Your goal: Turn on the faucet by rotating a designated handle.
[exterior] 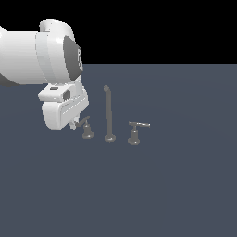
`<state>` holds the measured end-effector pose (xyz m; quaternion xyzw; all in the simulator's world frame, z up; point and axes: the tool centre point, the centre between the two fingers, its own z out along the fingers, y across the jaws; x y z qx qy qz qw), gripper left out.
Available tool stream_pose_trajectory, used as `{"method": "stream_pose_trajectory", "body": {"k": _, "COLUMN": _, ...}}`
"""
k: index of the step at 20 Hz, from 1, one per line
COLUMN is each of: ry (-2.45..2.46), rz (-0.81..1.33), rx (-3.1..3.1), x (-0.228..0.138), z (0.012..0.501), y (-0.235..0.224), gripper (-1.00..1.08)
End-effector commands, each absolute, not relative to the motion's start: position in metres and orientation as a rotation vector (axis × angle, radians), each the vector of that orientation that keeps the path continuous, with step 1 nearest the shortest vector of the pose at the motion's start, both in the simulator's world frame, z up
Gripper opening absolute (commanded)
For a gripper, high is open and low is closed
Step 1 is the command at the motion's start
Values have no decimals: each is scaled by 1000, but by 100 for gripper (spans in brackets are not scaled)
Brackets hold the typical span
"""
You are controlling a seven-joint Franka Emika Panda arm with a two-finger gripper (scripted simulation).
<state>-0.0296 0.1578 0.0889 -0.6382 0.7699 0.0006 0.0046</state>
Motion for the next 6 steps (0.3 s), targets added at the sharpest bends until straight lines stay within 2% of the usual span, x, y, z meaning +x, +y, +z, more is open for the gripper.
{"method": "stream_pose_trajectory", "body": {"k": 1, "ry": 2433, "rz": 0, "rx": -1981, "x": -29, "z": 89, "y": 135, "gripper": -100}}
{"method": "stream_pose_trajectory", "body": {"k": 6, "ry": 2447, "rz": 0, "rx": -1970, "x": -31, "z": 89, "y": 107, "gripper": -100}}
